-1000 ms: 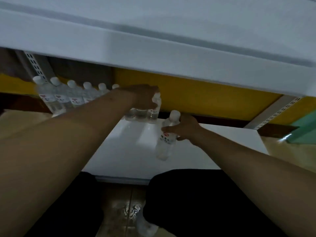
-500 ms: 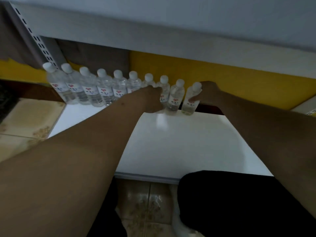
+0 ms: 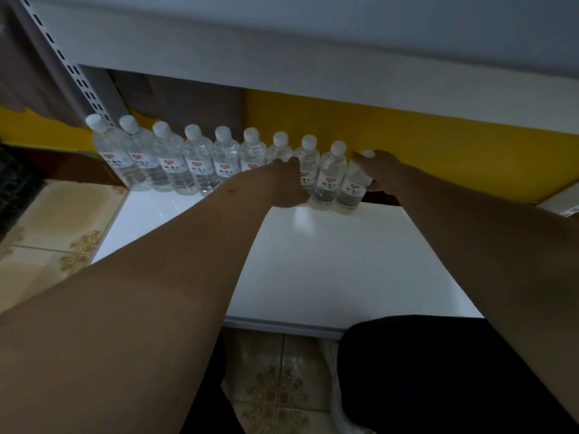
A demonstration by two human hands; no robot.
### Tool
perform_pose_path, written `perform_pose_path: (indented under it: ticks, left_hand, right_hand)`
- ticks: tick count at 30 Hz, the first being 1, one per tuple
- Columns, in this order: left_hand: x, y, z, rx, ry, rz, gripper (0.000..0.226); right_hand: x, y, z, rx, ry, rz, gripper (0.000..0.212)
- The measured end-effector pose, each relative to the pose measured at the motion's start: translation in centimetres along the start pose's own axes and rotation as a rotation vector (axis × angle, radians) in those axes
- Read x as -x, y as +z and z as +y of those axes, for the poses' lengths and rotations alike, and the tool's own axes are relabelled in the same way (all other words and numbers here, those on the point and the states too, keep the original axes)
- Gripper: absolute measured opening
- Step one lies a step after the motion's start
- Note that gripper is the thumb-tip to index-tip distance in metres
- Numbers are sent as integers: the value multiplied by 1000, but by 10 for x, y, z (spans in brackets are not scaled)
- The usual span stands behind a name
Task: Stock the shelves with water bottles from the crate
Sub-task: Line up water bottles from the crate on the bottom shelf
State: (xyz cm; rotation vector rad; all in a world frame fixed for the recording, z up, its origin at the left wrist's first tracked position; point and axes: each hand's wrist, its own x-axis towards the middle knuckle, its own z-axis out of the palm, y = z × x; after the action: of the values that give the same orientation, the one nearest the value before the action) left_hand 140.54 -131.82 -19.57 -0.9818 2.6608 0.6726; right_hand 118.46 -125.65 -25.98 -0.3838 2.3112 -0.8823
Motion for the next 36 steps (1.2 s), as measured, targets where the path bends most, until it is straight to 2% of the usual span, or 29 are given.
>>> perform_pose_path:
  ticks: [3, 7, 12, 16, 19, 22, 27, 31, 33, 36]
  left_hand:
    - [-3, -1, -5, 11, 14, -23, 66]
    - [-1, -1, -9, -2, 27, -23, 63]
    - [-7, 8, -14, 5, -4, -67, 71]
    - [-12, 15, -11, -54, 14, -104, 75]
    - [-12, 19, -10, -99, 23, -113, 76]
    - [-5, 14, -8, -114, 49, -89, 75]
    - [40, -20, 4, -109, 101, 27, 67]
    - [92, -51, -25, -92, 21, 43, 64]
    - [129, -60, -51, 16, 6, 75, 58]
    - [193, -45, -102, 199, -113, 189, 50]
  right_hand:
    - [-7, 1, -1, 83, -25, 95, 76]
    - [-10, 5, -4, 151, -61, 115, 68]
    - [-9, 3, -4, 181, -74, 112, 69]
    - [-4, -6, -5, 343, -103, 106, 82]
    - [6, -17, -16, 419, -175, 219, 93]
    - [29, -24, -35, 409, -282, 317, 85]
    - [103, -4, -69, 513, -474, 145, 75]
    - [177, 30, -95, 583, -675, 20, 60]
    - [214, 51, -108, 565, -785, -26, 56]
    - [270, 87, -126, 549, -842, -153, 61]
